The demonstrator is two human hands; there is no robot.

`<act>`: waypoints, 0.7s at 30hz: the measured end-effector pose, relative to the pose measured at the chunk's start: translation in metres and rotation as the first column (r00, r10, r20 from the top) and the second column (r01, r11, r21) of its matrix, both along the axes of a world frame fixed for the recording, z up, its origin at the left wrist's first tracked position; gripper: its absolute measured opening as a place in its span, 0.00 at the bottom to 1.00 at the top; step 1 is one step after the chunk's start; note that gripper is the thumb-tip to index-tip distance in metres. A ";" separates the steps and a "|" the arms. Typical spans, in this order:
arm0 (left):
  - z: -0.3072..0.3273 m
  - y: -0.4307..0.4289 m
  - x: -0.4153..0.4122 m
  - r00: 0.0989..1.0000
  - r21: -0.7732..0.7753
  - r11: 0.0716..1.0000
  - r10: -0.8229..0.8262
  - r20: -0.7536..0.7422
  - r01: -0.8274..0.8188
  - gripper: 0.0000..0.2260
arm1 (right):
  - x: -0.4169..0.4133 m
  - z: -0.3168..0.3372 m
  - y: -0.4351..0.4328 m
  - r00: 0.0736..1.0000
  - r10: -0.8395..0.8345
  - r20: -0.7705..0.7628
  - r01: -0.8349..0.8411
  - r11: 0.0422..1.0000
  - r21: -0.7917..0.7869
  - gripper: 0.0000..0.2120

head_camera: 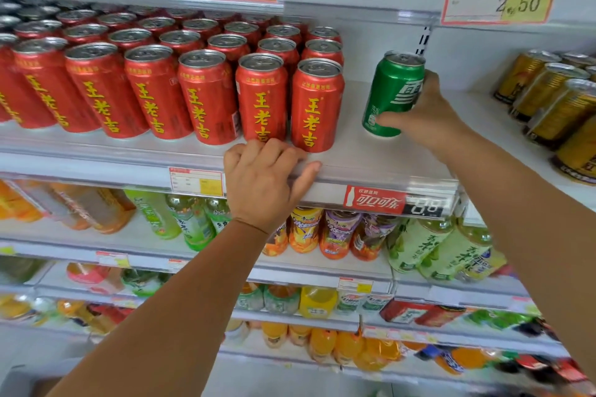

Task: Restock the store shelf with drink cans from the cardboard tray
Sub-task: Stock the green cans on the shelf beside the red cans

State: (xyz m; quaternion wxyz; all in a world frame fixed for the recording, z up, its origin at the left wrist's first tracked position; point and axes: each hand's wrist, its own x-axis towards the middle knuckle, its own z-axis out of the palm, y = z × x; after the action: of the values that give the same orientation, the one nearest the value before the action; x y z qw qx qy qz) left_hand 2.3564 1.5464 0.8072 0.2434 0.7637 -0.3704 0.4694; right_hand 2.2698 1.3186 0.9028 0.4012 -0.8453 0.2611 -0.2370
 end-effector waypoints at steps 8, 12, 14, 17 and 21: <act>0.000 -0.002 0.002 0.999 0.008 1.000 0.014 0.041 -0.015 0.16 | 0.035 -0.003 -0.014 0.999 0.001 0.048 0.001 0.999 -0.036 0.42; -0.002 -0.001 0.003 0.999 0.009 1.000 0.015 0.035 -0.015 0.16 | 0.053 -0.009 -0.019 0.997 -0.016 0.072 0.015 1.000 0.007 0.42; -0.002 -0.002 0.004 0.999 0.009 1.000 0.017 0.029 -0.017 0.17 | 0.056 -0.013 -0.023 0.997 -0.028 0.073 0.027 0.999 0.019 0.39; -0.003 -0.001 0.004 0.999 0.007 1.000 0.019 0.034 -0.019 0.16 | 0.060 -0.017 -0.027 0.997 -0.023 0.067 0.025 0.999 -0.024 0.36; -0.003 -0.002 0.004 0.999 0.014 1.000 0.012 0.036 -0.013 0.17 | 0.077 -0.014 -0.034 0.999 -0.022 0.024 0.025 0.994 -0.104 0.39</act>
State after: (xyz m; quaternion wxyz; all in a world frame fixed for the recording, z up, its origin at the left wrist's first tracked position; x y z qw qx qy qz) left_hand 2.3601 1.5447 0.8040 0.2285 0.7591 -0.3731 0.4820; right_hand 2.3467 1.2844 0.8889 0.3567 -0.8592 0.2538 -0.2648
